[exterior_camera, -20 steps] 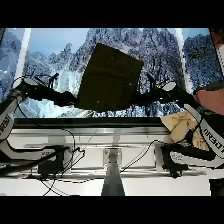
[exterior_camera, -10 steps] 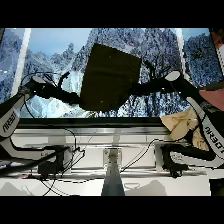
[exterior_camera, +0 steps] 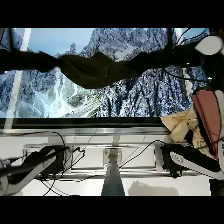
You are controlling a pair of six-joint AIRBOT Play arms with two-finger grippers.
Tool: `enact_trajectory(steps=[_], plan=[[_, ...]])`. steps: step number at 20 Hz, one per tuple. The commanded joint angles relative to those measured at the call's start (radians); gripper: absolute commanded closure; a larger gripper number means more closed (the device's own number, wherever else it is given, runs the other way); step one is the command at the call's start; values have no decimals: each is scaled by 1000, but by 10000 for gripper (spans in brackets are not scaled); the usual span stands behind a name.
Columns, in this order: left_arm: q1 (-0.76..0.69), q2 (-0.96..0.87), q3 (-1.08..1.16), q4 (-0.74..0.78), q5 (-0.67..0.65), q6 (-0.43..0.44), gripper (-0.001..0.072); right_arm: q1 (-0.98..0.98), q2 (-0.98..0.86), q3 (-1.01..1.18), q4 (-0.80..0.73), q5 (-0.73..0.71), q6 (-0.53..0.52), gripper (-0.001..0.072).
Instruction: Fold the clothes and pants, and hang the long-sleeved shirts on hangers.
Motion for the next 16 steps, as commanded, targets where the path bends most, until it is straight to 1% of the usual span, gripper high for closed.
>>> enact_trajectory(steps=[1,3,6,7,8,9,10,11,13,14,16], plan=[[57,304,59,11,239,-7,692,47,171,79,14,3,-25,685],[65,437,59,24,263,-21,693,100,265,79,20,0,34,685],[65,554,57,47,261,-167,693,198,356,79,14,-67,177,684],[66,567,55,87,261,-241,693,220,367,77,-13,-104,227,685],[66,564,47,133,256,-315,693,238,365,72,-68,-132,290,685],[66,552,24,169,244,-365,693,252,355,59,-149,-154,358,685],[66,526,-18,182,222,-390,693,267,340,26,-238,-184,439,685],[63,493,-74,160,212,-402,693,277,319,-21,-309,-220,507,685],[29,377,-227,64,238,-389,694,281,261,-138,-354,-342,578,685],[-7,304,-301,48,289,-357,693,281,219,-206,-355,-439,587,684],[-102,126,-420,53,482,-301,693,281,114,-319,-355,-653,611,685]])
